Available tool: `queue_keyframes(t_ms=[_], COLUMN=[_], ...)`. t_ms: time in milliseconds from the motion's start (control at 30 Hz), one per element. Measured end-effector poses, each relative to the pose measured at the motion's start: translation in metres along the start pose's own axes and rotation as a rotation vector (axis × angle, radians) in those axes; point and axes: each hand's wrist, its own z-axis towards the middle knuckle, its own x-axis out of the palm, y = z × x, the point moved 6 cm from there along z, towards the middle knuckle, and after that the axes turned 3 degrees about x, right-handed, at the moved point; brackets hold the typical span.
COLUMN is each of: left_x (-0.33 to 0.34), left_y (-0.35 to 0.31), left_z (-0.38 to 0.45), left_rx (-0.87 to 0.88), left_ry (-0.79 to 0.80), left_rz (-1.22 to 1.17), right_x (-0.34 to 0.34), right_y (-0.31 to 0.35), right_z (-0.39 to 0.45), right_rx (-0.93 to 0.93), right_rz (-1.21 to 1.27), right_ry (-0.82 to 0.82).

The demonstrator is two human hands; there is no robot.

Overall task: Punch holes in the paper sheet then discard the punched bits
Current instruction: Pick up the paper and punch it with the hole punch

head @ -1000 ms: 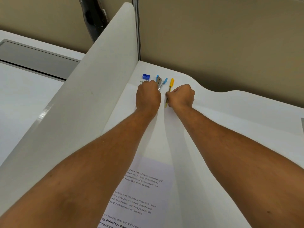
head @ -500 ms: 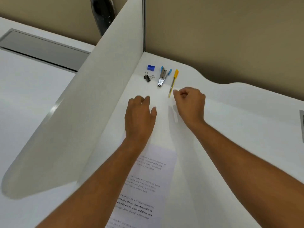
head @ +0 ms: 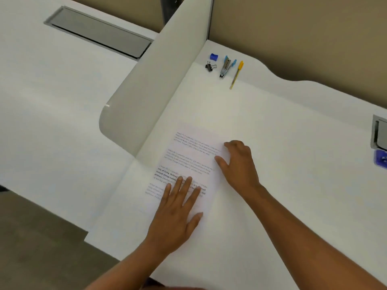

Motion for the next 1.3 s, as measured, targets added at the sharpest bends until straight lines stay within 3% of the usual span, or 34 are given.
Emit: queue_keyframes(t_ms=[800,933,1100,1300], left_x=[0.029,0.028,0.026,0.025], left_y=[0.007,0.006,0.007,0.007], left_z=[0.006,0.006,0.005,0.005], left_rx=[0.012,0.012,0.035,0.048], left_ry=[0.057,0.054,0.037,0.03], left_rz=[0.106,0.11,0.118,0.128], right_x=[-0.007,-0.012,-0.028,-0.031], right_y=[0.015,0.018,0.019,0.005], right_z=[0.032,0.043,0.071,0.086], right_rx=[0.079,0.145,0.234,0.153], right_rz=[-0.174,-0.022,0.412,0.32], right_ry=[0.113,0.228,0.363,0.551])
